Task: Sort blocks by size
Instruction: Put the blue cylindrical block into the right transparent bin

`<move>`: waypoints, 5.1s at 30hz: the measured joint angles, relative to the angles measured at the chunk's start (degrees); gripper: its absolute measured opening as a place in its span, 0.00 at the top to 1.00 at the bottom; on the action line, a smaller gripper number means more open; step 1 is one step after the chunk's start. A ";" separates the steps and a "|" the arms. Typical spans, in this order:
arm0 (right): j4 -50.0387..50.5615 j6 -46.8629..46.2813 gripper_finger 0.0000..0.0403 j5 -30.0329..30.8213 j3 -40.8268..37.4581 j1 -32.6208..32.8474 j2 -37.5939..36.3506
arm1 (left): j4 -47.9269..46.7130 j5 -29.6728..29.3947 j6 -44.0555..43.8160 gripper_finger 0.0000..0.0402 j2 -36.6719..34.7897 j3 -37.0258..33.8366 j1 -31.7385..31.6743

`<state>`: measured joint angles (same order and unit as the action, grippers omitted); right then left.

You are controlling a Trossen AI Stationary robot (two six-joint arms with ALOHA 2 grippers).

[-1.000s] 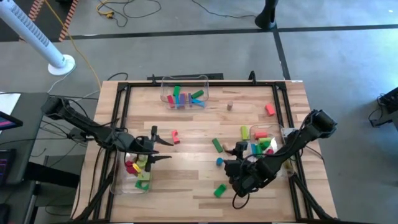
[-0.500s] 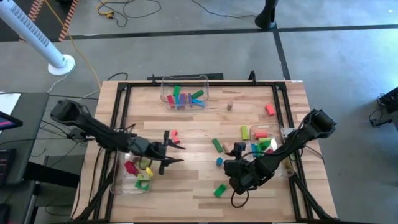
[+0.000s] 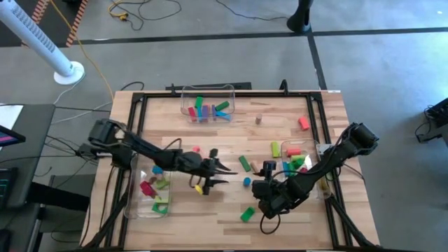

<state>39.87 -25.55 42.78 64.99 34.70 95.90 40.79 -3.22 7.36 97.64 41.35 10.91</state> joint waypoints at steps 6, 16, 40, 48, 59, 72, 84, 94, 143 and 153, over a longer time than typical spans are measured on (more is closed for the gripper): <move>-0.01 -0.13 0.38 -0.56 0.02 0.00 0.00 | -3.07 4.48 -1.83 0.48 7.95 7.35 -2.23; 6.44 -6.79 0.38 -2.71 0.04 0.47 0.00 | -4.13 8.94 -5.32 0.48 18.84 15.56 -4.21; 7.68 -7.49 0.38 -2.77 0.07 0.83 0.00 | -1.72 14.53 -7.06 0.48 25.43 23.60 -4.93; 7.68 -7.45 0.38 -2.74 0.07 0.83 0.00 | -1.75 12.01 -6.89 0.48 25.41 23.64 -4.96; 7.65 -7.14 0.38 -2.58 0.07 0.83 0.00 | -1.77 11.91 -4.99 0.58 25.41 23.64 -4.91; 7.88 -6.99 0.38 -2.49 0.07 0.83 0.00 | -2.21 11.91 -4.09 0.68 25.41 23.66 -5.03; 9.21 -7.01 0.38 -2.24 0.07 0.92 0.00 | -9.59 12.37 -3.16 0.67 22.05 23.66 -6.25; 9.45 -7.01 0.38 1.16 0.07 0.92 -0.02 | -24.48 10.23 3.45 0.67 9.17 23.57 -6.42; -40.16 33.14 0.38 -5.90 1.27 -11.30 -5.86 | -22.65 20.00 13.88 0.68 -18.37 13.78 -6.86; -40.35 32.92 0.41 -6.88 1.29 -11.35 -5.66 | -19.85 20.02 14.53 0.68 -15.84 13.76 -6.72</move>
<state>-0.48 7.38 35.90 66.28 23.35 90.24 20.94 16.80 21.89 81.80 55.11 4.19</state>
